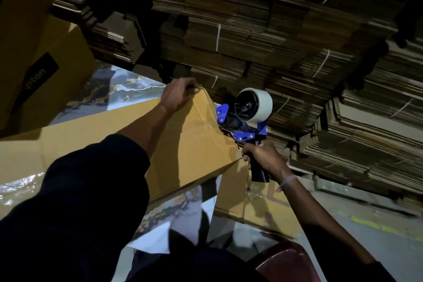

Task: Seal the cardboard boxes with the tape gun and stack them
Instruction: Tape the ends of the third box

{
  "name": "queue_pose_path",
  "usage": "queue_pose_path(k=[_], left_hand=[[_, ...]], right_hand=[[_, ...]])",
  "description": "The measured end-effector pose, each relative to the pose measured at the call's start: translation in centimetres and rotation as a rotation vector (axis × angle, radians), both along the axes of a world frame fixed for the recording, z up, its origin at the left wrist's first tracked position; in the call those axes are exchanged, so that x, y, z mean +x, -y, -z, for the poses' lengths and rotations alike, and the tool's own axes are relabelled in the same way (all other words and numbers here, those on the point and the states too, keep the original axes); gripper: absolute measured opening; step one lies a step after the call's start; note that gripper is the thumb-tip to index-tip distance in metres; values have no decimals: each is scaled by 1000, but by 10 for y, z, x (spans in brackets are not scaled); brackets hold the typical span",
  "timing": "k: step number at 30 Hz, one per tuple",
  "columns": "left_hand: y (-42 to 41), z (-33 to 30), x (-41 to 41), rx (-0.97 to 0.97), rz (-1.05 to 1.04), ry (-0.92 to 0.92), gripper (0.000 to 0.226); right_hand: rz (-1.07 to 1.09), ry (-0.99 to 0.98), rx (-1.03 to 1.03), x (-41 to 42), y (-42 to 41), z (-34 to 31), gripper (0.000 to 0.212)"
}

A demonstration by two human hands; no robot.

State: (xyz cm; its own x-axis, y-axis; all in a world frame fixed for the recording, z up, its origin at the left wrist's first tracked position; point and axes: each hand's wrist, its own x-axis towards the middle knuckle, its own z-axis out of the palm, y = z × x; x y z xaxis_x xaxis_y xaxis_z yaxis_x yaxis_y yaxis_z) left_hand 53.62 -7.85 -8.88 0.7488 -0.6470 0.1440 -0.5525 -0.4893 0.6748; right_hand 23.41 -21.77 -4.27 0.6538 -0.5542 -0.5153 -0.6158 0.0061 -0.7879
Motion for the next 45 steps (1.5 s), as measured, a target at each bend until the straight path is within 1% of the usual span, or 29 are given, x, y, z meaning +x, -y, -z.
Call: queue_pose_path(k=[5, 9, 10, 13, 16, 23, 29, 33, 35, 37, 40, 45], left_hand=[[0, -3, -5, 21, -12, 4, 19], [-2, -4, -7, 22, -18, 29, 23], [-2, -5, -6, 19, -20, 20, 22], [-7, -8, -3, 8, -29, 5, 22], [-18, -10, 5, 13, -61, 28, 22], [-59, -11, 34, 24, -114, 37, 21], [-73, -20, 37, 102, -60, -7, 29], [-69, -35, 20, -29, -79, 99, 36], [-59, -42, 15, -61, 21, 149, 29], [-47, -46, 13, -20, 150, 151, 21], [-29, -51, 7, 147, 290, 161, 18], [-16, -40, 9, 322, 324, 166, 20]], right_hand=[[0, 37, -7, -3, -8, 5, 10], [-6, 50, -84, -6, -15, 15, 31], [-6, 53, -89, -5, -16, 16, 31], [26, 72, -37, 3, -19, 18, 16], [21, 69, -30, 20, -21, 18, 11], [-81, 32, 6, 65, -25, 14, 10], [-94, 27, 30, 69, -26, 13, 9], [-88, 19, 46, 70, -26, 14, 10], [-89, 18, 33, 70, -26, 13, 8], [-93, 19, 26, 70, -26, 12, 7], [-95, 21, 25, 70, -26, 12, 6], [-87, 30, 40, 69, -27, 9, 4]])
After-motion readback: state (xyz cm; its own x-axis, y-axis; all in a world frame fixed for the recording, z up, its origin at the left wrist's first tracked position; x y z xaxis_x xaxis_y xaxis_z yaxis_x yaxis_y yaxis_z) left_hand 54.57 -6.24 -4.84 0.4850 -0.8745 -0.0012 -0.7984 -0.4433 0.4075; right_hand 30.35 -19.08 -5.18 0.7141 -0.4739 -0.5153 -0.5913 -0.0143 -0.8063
